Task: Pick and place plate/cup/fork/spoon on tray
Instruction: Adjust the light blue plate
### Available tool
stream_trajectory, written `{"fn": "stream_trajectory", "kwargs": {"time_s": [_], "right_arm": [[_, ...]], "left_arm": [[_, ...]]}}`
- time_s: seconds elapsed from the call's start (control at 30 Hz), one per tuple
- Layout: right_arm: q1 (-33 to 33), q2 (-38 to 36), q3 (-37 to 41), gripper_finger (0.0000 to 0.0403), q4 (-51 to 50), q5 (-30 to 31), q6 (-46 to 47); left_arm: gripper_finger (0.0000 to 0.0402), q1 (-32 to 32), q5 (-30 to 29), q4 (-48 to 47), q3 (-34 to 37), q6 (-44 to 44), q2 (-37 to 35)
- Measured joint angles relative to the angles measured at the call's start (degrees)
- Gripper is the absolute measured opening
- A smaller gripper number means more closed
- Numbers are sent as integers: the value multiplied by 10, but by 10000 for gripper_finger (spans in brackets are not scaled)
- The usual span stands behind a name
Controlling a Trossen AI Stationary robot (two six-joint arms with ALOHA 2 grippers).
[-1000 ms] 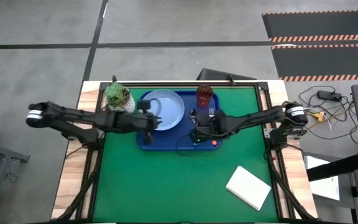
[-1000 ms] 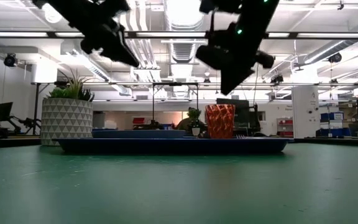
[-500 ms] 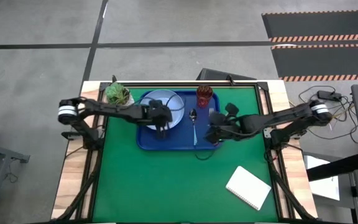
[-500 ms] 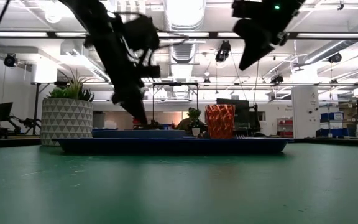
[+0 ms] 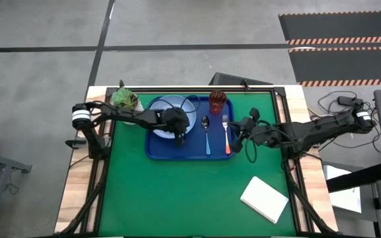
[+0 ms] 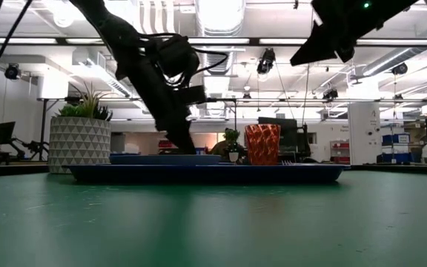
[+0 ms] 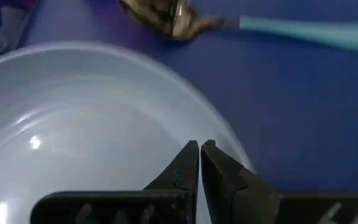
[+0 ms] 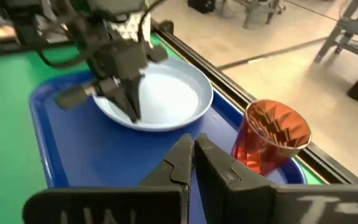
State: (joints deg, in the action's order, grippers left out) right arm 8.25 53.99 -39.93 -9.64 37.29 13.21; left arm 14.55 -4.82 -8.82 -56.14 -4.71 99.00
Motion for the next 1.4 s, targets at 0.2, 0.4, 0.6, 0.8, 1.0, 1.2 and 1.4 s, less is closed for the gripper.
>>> {"fn": "stream_trajectory", "kwargs": {"time_s": [0.2, 0.4, 0.6, 0.8, 1.0, 1.2, 1.4], "right_arm": [[0, -25, 6, 9, 1, -4, 1], [0, -17, 6, 9, 1, -4, -3], [0, 5, 6, 9, 1, -4, -2], [0, 19, 6, 9, 2, -4, 0], [0, 20, 6, 9, 1, -4, 2], [0, 19, 6, 9, 1, -4, 2], [0, 20, 6, 9, 1, -4, 2]], "left_arm": [[0, 0, 2, 42, -1, 15, 9], [0, 0, 1, 52, -4, 15, 2], [0, 0, 1, 74, -3, 41, 10], [0, -2, 0, 76, -2, 50, 29], [0, -4, 1, 84, -5, 59, 35], [0, -4, 3, 104, -13, 60, 35], [0, -4, 4, 103, -23, 59, 35]]}}
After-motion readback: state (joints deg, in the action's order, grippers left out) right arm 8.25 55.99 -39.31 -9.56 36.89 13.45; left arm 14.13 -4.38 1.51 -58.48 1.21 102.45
